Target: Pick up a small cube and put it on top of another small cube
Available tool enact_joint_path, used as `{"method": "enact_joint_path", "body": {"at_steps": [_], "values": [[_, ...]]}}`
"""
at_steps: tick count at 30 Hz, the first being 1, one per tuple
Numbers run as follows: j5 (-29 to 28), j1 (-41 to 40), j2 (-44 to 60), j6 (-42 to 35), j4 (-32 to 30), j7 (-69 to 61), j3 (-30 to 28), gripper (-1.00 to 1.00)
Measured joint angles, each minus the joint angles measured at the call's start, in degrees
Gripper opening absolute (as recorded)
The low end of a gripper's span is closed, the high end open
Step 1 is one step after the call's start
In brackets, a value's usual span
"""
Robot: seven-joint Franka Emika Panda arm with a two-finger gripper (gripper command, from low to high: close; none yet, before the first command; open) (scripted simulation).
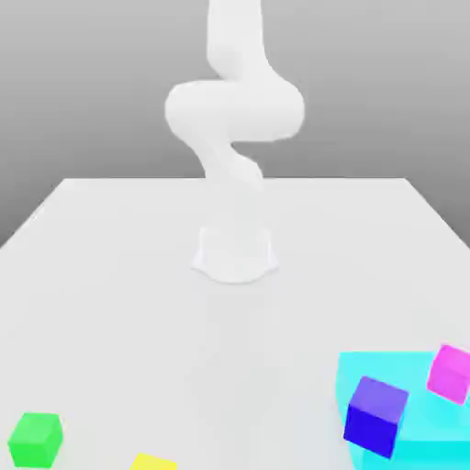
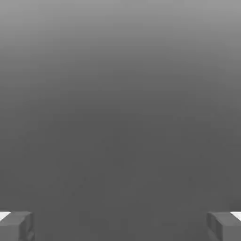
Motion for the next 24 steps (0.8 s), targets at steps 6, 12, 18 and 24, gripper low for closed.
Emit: {"method": "enact_joint_path", "body": {"at_steps": [6,12,18,24], "values": [[-4.67,-9.31,12.89,3.31,0.29,14.98,3.86,0.0],[-9.59,-15.83,25.51,6.4,0.61,29.82,4.99,0.0],[-12.18,-20.34,37.84,9.79,0.85,43.01,3.3,0.0],[-9.9,-23.55,49.48,13.87,0.84,52.81,1.4,0.0]]}}
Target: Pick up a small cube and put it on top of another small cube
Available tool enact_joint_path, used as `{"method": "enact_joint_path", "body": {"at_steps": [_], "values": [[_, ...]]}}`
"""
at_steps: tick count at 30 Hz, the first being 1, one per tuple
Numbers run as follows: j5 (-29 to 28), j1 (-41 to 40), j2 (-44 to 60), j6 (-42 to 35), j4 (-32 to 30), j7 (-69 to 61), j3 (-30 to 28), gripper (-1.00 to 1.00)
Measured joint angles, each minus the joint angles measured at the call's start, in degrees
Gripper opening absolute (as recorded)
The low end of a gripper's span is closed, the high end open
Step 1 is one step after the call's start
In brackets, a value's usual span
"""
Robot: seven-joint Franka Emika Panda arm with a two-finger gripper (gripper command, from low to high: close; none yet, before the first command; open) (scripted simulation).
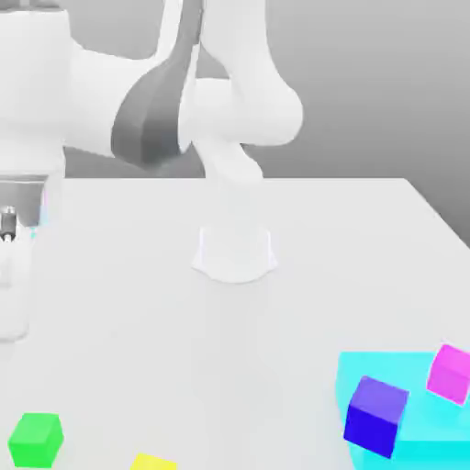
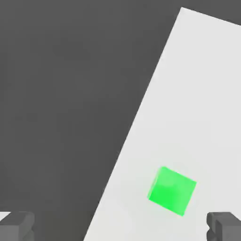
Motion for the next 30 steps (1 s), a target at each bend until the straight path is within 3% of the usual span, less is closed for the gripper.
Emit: {"method": "enact_joint_path", "body": {"at_steps": [6,10,11,17,22,30], "values": [[8.08,-3.23,10.73,4.45,-0.12,5.57,-0.72,0.0],[9.05,-3.52,18.99,10.38,1.39,6.54,-1.07,0.0],[8.96,-3.39,20.65,11.63,1.73,6.66,-1.23,-1.0],[8.89,-3.35,21.48,12.38,1.9,6.73,-1.3,-1.0],[9.51,-3.75,13.58,6.2,0.18,6.32,-0.56,-1.0],[8.51,7.82,3.07,-3.33,-0.37,9.16,9.63,-1.0]]}}
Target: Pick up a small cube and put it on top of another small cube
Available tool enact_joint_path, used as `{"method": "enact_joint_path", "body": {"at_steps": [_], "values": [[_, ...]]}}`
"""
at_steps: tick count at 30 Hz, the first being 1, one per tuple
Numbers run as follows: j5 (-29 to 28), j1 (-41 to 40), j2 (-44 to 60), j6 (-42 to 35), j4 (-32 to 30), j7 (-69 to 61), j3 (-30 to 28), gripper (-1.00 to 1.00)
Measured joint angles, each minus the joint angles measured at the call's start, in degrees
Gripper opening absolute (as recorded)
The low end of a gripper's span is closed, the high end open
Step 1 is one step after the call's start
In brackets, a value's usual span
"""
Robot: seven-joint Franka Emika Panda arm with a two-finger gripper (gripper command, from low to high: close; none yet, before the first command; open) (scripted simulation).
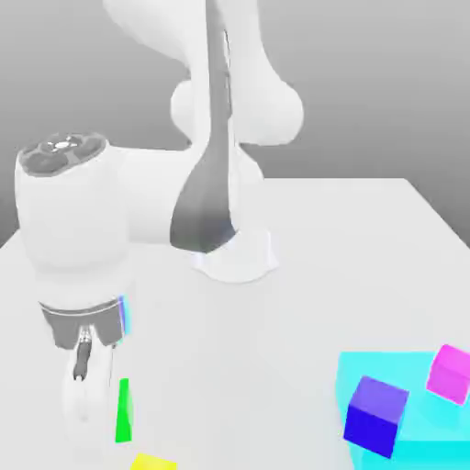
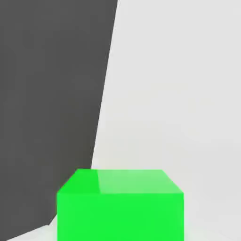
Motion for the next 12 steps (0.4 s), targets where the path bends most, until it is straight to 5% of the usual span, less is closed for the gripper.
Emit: {"method": "enact_joint_path", "body": {"at_steps": [8,9,12], "values": [[-3.01,12.13,-1.76,-2.49,-0.47,4.22,9.88,-1.0],[-4.07,13.07,-0.48,-1.42,-0.52,5.07,10.11,1.0],[-4.07,13.07,-0.48,-1.41,-0.52,5.07,10.11,1.0]]}}
